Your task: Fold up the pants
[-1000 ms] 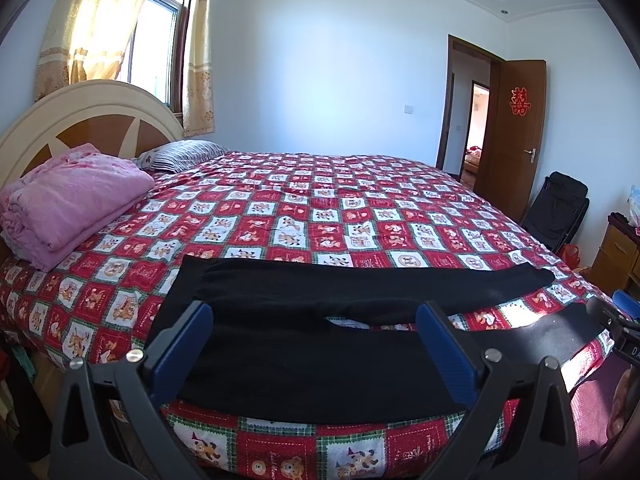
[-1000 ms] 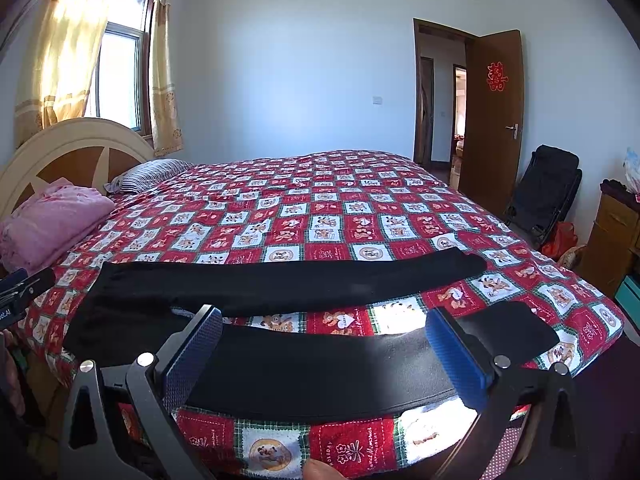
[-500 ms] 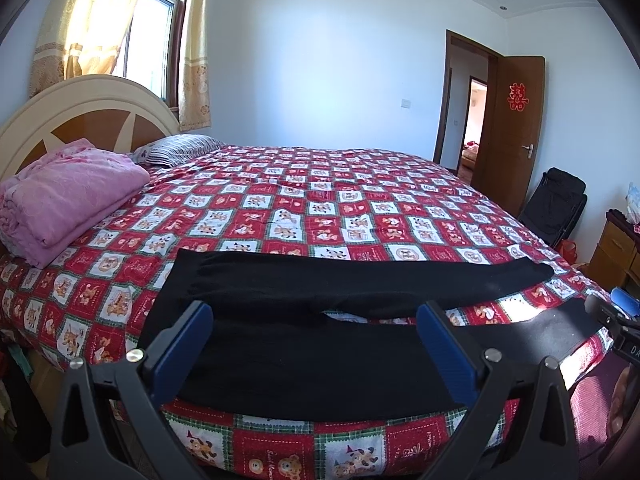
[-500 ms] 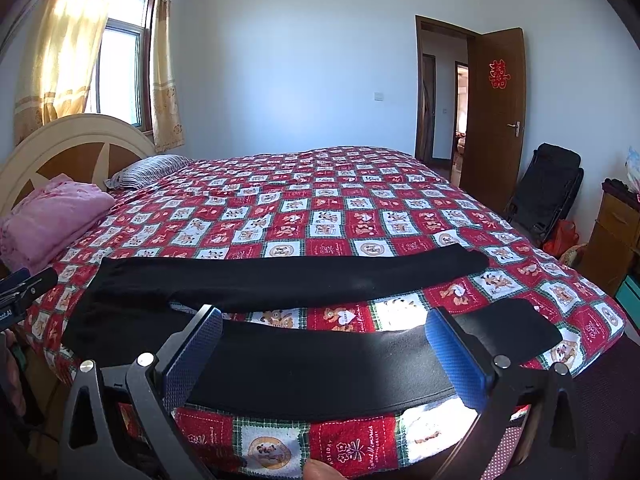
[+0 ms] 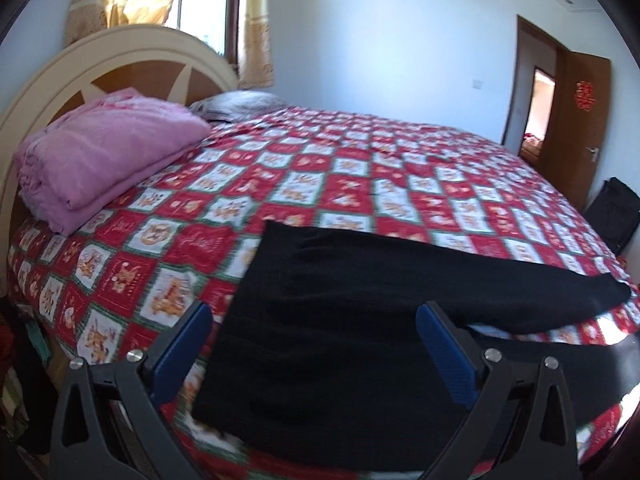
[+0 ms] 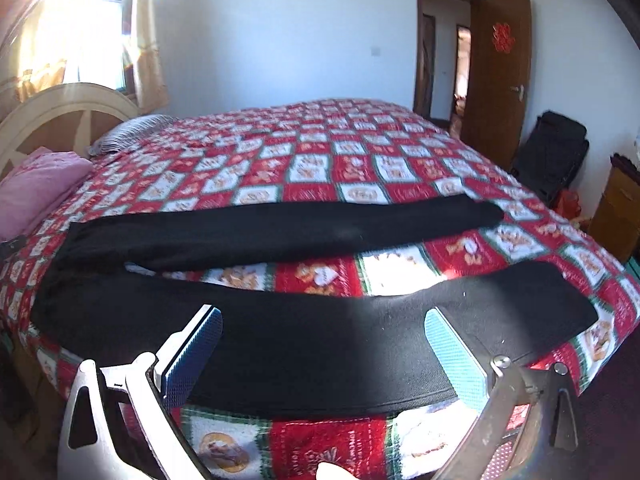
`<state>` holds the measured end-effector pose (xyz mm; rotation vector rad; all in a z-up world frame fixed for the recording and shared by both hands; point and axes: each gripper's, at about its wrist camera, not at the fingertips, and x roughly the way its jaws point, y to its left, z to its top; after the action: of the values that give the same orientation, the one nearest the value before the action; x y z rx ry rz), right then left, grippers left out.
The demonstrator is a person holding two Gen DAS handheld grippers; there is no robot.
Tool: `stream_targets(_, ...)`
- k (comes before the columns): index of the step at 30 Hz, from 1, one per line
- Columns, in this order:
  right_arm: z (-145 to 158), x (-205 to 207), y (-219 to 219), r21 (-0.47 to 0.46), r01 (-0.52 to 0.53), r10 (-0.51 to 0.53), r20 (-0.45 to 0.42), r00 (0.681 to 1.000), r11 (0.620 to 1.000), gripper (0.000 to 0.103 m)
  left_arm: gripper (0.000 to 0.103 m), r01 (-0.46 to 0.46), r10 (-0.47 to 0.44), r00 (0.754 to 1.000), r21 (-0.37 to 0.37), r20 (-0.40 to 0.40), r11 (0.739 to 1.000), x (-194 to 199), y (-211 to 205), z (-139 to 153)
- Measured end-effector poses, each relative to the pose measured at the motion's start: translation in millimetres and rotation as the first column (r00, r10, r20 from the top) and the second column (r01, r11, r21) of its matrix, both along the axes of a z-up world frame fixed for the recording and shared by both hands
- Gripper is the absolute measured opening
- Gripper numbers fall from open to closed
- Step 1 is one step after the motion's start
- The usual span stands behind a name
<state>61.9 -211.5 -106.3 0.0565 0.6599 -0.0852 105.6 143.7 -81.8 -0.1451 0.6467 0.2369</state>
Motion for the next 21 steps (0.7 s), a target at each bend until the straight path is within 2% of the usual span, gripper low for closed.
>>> stream_targets(4,-12,21,-15,0.035,0.014,-0.012,-0.037,0.999,0.999,0.102,0.103,-0.017,0.018,0.999,0.012,-0.027,1.000,33,31,-8)
stream_targets(7,-7,38,-18,0.009,0.014,-0.013,-0.030,0.999,1.000,0.102,0.103,0.010,-0.009,0.999,0.043,-0.032,0.999,63,45,-9)
stream_targets(13,4,75,-23,-0.065,-0.027,0.026,-0.014,1.000,0.998,0.100,0.103,0.068,-0.064,0.996,0.057,-0.067,0.996,123,62,-24)
stream_targets(17,0,102,-33,-0.073,-0.027,0.023,-0.053,0.998,0.997,0.086,0.102,0.088,-0.088,0.989,-0.003,-0.121,0.996,153,79,-42)
stream_targets(21,-7,125,-44,-0.058,-0.016,0.011,-0.083,0.996,0.998,0.082,0.098,0.111,-0.117,0.983,-0.049,-0.139,0.993,167,86,-53)
